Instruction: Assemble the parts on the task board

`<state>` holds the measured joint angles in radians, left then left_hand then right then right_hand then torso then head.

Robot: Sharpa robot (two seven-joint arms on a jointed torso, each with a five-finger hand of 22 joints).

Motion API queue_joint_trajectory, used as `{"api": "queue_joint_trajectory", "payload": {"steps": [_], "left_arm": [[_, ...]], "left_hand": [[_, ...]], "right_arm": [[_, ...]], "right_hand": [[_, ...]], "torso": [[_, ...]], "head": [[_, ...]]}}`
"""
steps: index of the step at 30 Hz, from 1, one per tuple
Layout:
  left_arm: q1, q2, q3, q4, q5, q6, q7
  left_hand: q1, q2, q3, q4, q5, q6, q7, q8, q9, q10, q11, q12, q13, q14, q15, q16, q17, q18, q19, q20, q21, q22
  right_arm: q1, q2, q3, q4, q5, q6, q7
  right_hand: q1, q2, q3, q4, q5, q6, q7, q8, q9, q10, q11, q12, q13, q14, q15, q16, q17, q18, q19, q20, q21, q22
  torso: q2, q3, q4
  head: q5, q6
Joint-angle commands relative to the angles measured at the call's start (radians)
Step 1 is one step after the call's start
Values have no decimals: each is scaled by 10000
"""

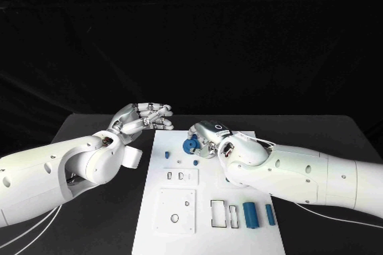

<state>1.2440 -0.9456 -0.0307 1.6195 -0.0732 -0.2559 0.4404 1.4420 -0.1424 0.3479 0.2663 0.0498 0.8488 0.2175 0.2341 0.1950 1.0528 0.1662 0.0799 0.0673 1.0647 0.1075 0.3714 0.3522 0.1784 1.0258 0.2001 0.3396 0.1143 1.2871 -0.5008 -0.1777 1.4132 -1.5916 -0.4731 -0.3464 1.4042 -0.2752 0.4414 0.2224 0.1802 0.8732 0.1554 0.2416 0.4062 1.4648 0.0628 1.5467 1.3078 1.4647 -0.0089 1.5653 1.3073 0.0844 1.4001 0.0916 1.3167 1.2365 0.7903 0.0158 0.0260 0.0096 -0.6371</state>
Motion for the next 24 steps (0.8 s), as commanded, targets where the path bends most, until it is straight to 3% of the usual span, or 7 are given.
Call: {"api": "queue_joint_trajectory", "payload": {"steps": [1,8,19,24], "left_arm": [[4,7,6,15,25,182,54],[4,6,6,13,25,182,49],[4,3,6,-9,25,174,43],[4,20,6,-23,25,177,46]], "left_hand": [[15,-17,35,-52,2,-26,209,-63,-12,-3,68,-35,11,-57,23,-35,13,33,-21,46,-61,-8],[15,-17,35,-52,2,-26,209,-63,-12,-3,68,-35,11,-57,23,-35,13,33,-21,46,-61,-8],[15,-17,35,-52,2,-26,209,-63,-12,-3,68,-35,11,-57,23,-35,13,33,-21,46,-61,-8],[9,-17,34,-53,2,-25,209,-68,-12,1,69,-47,12,-62,25,-44,29,33,-23,48,-66,-15]], "right_arm": [[-11,-23,-1,22,50,-39,-34],[-17,-80,-1,51,205,-48,-14],[-19,-347,-1,269,856,329,141],[-19,-348,-1,276,1206,554,279]], "right_hand": [[-159,-18,-79,22,24,-89,31,-89,-13,872,94,-33,2365,1055,77,48,2608,-61,7,91,-66,-8],[-508,58,-448,266,29,-330,99,-352,-47,853,161,-57,2342,1055,139,48,2606,-57,12,157,-95,1],[-834,231,-948,619,30,-145,60,-413,14,873,134,-28,2369,1061,125,54,2633,-56,31,157,-109,30],[-1134,523,-1555,685,40,-99,49,-509,45,916,128,34,2428,1061,119,55,2635,-72,75,148,-73,110]], "torso": [[6,1,-1],[10,5,3],[3,9,-15],[0,6,1]], "head": [[-7,15],[-15,26],[5,44],[-12,40]]}}
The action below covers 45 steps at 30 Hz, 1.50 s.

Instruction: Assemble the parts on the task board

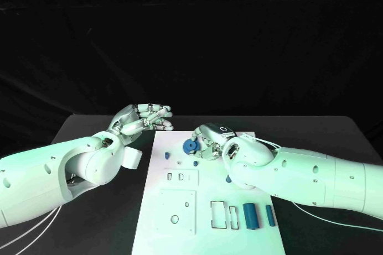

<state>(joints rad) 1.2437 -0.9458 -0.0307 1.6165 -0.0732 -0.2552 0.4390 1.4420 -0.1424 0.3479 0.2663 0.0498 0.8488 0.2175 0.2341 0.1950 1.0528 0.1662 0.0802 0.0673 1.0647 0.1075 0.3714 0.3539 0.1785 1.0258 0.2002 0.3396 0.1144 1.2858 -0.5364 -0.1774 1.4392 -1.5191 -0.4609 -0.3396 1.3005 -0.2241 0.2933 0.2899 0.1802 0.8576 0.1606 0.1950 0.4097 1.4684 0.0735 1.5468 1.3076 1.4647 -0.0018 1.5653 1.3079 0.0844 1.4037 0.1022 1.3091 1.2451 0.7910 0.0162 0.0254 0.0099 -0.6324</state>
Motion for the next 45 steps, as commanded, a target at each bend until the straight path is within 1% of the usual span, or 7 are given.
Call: {"api": "queue_joint_trajectory", "payload": {"steps": [1,9,18,29,35,38,45], "left_arm": [[6,24,6,4,25,170,59],[6,34,6,-9,25,172,57],[6,27,6,-14,25,165,56],[6,14,6,-14,25,170,56],[6,13,6,-17,25,174,55],[6,14,6,-19,25,176,55],[6,13,6,-46,25,175,58]], "left_hand": [[7,-17,33,-52,2,-25,209,-69,-13,1,69,-50,12,-62,25,-45,13,32,-23,48,-66,-16],[7,-17,33,-52,2,-25,209,-69,-13,1,69,-50,12,-62,25,-45,13,32,-23,48,-66,-16],[7,-17,33,-52,2,-25,209,-69,-13,1,69,-50,12,-62,25,-45,13,32,-23,48,-66,-16],[-7,-21,27,-48,2,-29,212,-78,-14,1,72,-65,12,-69,29,-57,31,32,-26,52,-73,-23],[-7,-21,27,-48,2,-29,212,-78,-14,1,72,-65,12,-69,29,-57,31,32,-26,52,-73,-23],[-7,-21,27,-48,2,-29,212,-78,-14,1,72,-65,12,-69,29,-57,31,32,-26,52,-73,-23],[-7,-21,27,-50,2,-29,213,-81,-14,2,73,-69,12,-75,30,-63,37,32,-29,53,-76,-27]], "right_arm": [[-6,16,-4,4,535,475,220],[-6,56,-5,-90,697,735,164],[-5,45,-7,-190,685,985,-10],[-5,-82,-6,-105,628,812,15],[-4,-233,-5,50,580,686,30],[-2,-330,-4,141,548,621,20],[13,-597,1,333,481,219,-28]], "right_hand": [[-195,77,-221,10,42,90,-10,-57,22,922,17,92,2488,1061,45,55,2629,-85,76,39,50,89],[-335,184,-429,22,48,106,-11,-101,33,939,14,116,2511,1061,43,55,2629,-89,93,34,61,114],[-398,239,-521,21,52,87,-6,-141,31,943,18,122,2516,1061,44,55,2629,-88,94,34,55,113],[-290,299,-520,-21,65,71,0,-184,30,948,24,130,2525,1061,49,55,2629,-92,104,37,65,134],[-266,308,-516,-26,66,77,0,-187,31,949,24,131,2525,1061,49,55,2629,-94,108,37,71,142],[-252,309,-516,-29,66,82,-1,-188,33,949,23,131,2525,1061,49,55,2629,-94,109,37,71,143],[-223,307,-518,-34,64,106,-5,-183,38,955,21,140,2534,1061,49,55,2629,-98,119,38,85,163]], "torso": [[-4,4,11],[-6,-10,13],[5,-5,2],[1,1,17],[3,9,-10],[0,7,-7],[1,9,8]], "head": [[-15,-7],[-2,-8],[9,-5],[19,-19],[48,-26],[40,-25],[18,-19]]}}
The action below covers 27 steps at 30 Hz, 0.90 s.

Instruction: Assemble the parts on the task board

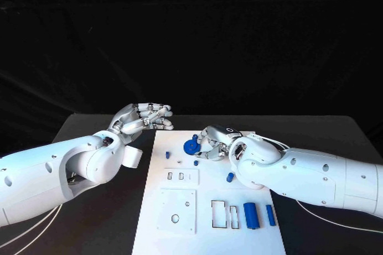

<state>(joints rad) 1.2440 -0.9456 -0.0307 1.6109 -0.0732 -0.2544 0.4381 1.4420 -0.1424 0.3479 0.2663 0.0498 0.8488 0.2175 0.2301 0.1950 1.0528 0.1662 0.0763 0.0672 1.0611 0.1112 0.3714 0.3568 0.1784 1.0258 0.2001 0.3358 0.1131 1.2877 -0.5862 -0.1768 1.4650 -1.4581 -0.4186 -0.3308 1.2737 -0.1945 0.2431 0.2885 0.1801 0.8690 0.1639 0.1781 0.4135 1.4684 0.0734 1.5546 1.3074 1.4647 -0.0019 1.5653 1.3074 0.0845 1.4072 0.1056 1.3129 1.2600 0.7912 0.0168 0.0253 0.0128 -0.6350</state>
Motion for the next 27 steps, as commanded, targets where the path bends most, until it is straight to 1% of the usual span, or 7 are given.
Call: {"api": "queue_joint_trajectory", "payload": {"steps": [1,5,9,12,18,21,27], "left_arm": [[3,10,6,8,24,166,68],[3,12,6,-5,24,167,70],[3,18,5,-16,24,167,68],[2,14,3,-29,24,170,61],[2,-12,-11,-63,24,148,58],[2,2,-17,-93,24,136,63],[0,62,-24,-138,24,166,76]], "left_hand": [[-7,-21,27,-50,2,-29,213,-40,-15,2,73,-30,13,-40,-6,-64,9,32,-29,53,-38,-14],[-7,-21,27,-50,2,-29,213,-40,-15,2,73,-30,13,-40,-6,-64,9,32,-29,53,-38,-14],[-7,-21,27,-50,2,-29,213,-40,-15,2,73,-30,13,-40,-6,-64,9,32,-29,53,-38,-14],[-6,-23,28,-55,2,-30,214,-45,-15,3,74,-39,13,-51,-3,-76,19,32,-35,56,-45,-21],[-4,-29,26,-61,2,-33,212,-50,-16,1,75,-45,13,-68,1,-89,24,30,-44,60,-52,-26],[-4,-34,27,-73,2,-37,211,-64,-17,2,83,-66,14,-161,23,-164,45,23,-104,80,-98,-57],[-7,-36,29,-84,2,-33,215,-77,-16,9,93,-82,16,-278,50,-269,62,19,-182,108,-161,-99]], "right_arm": [[0,-150,-4,106,-133,-281,-112],[83,-484,10,328,-29,-672,19],[288,-996,21,620,818,-879,847],[507,-1609,28,930,2000,-639,2025],[760,-2831,31,1393,3497,-148,3448],[819,-3509,27,1426,3871,236,3958],[768,-4109,0,1230,3999,492,4340]], "right_hand": [[54,10,-18,-17,63,10,-41,-9,4,957,19,65,2539,1061,49,55,2634,-98,83,4,46,12],[88,4,-26,-14,62,63,-52,5,17,960,11,70,2544,1061,45,55,2634,-103,98,2,65,39],[379,-47,-7,-62,61,193,-81,16,48,871,-16,-60,2417,1036,19,27,2515,-24,-82,-14,-222,-279],[634,-305,-240,-99,45,280,-94,5,75,791,-25,-173,2310,1002,-3,-11,2366,46,-267,-34,-508,-572],[1314,-383,-459,-328,46,433,-116,-11,122,714,-43,-280,2210,958,-44,-66,2172,77,-379,-68,-684,-697],[1606,-454,-548,-447,38,568,-133,8,149,674,-51,-336,2157,947,-91,-83,2123,104,-452,-102,-803,-795],[1858,-489,-666,-542,41,609,-148,-21,154,660,-68,-360,2135,946,-112,-87,2122,106,-474,-128,-848,-809]], "torso": [[-1,3,8],[-13,4,-7],[-6,-11,3],[-23,-15,-10],[-46,-2,-57],[-62,13,-86],[-103,52,-131]], "head": [[-12,8],[-15,11],[-58,34],[-83,40],[-184,71],[-230,54],[-345,65]]}}
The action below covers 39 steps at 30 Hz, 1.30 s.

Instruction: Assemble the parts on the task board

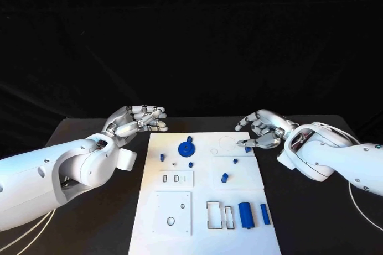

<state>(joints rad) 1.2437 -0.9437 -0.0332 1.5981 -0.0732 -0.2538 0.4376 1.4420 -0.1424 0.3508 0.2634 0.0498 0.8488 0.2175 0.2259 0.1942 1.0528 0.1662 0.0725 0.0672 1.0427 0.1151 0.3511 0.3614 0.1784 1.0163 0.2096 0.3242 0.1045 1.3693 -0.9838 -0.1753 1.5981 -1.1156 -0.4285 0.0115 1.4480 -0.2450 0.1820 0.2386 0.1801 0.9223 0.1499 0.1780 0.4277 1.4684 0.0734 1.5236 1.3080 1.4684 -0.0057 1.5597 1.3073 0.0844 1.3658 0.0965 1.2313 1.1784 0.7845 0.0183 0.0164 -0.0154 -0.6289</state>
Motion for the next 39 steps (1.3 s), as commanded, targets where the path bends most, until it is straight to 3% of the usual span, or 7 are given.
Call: {"api": "queue_joint_trajectory", "payload": {"steps": [1,5,11,25,33,39], "left_arm": [[3,48,0,-14,24,164,81],[-3,77,-6,-37,24,182,86],[-17,119,-21,-77,24,215,85],[-37,116,-35,-119,24,224,79],[-38,95,-36,-104,24,209,46],[-38,82,-36,-99,24,206,40]], "left_hand": [[-8,-36,0,-56,1,-33,215,-36,-8,9,94,-45,16,-104,14,-76,18,19,-94,17,-51,-17],[-9,-32,4,-60,2,-30,219,-41,-7,12,100,-49,17,-156,28,-128,25,18,-132,32,-83,-38],[-10,-31,6,-62,2,-30,221,-44,-7,12,103,-52,17,-181,34,-154,28,18,-150,39,-97,-47],[-9,-28,8,-64,3,-30,226,-47,-7,11,107,-55,16,-207,41,-180,30,17,-169,46,-113,-57],[-11,-20,12,-62,2,-28,230,-48,-6,10,110,-56,16,-215,44,-191,32,18,-176,50,-119,-61],[-11,-20,12,-62,2,-28,230,-48,-6,10,110,-56,16,-215,44,-191,32,18,-176,50,-119,-61]], "right_arm": [[-77,-185,-21,-170,558,616,949],[-225,-301,-39,-521,372,643,1031],[-434,-235,-54,-1017,257,627,1008],[-877,215,-65,-1704,381,484,741],[-994,398,-65,-1818,375,374,691],[-1019,478,-65,-1856,378,358,674]], "right_hand": [[116,16,-55,-43,41,76,-8,-21,12,660,-68,-51,2128,908,-75,-31,2123,106,-61,-37,-32,7],[211,-11,-102,-84,39,68,-13,-44,10,651,-81,-65,2115,911,-66,-29,2133,103,-60,-39,-38,14],[250,-6,-111,-98,42,49,-12,-61,7,653,-82,-62,2118,919,-62,-19,2170,95,-42,-38,-13,47],[477,167,-7,-151,61,59,-8,-108,3,729,-86,44,2219,959,-41,30,2340,33,132,-25,219,321],[658,406,501,-139,80,359,-31,-107,-14,771,-107,104,2275,974,-66,50,2410,16,198,-40,291,435],[668,446,791,-114,81,459,-41,-152,-52,791,-117,133,2303,983,-81,60,2447,3,232,-56,338,503]], "torso": [[-45,43,-58],[-64,85,-116],[-107,114,-100],[-77,83,-106],[-83,82,-103],[-94,76,-93]], "head": [[-59,3],[-54,-16],[-66,-13],[-28,-38],[-8,-41],[10,-58]]}}
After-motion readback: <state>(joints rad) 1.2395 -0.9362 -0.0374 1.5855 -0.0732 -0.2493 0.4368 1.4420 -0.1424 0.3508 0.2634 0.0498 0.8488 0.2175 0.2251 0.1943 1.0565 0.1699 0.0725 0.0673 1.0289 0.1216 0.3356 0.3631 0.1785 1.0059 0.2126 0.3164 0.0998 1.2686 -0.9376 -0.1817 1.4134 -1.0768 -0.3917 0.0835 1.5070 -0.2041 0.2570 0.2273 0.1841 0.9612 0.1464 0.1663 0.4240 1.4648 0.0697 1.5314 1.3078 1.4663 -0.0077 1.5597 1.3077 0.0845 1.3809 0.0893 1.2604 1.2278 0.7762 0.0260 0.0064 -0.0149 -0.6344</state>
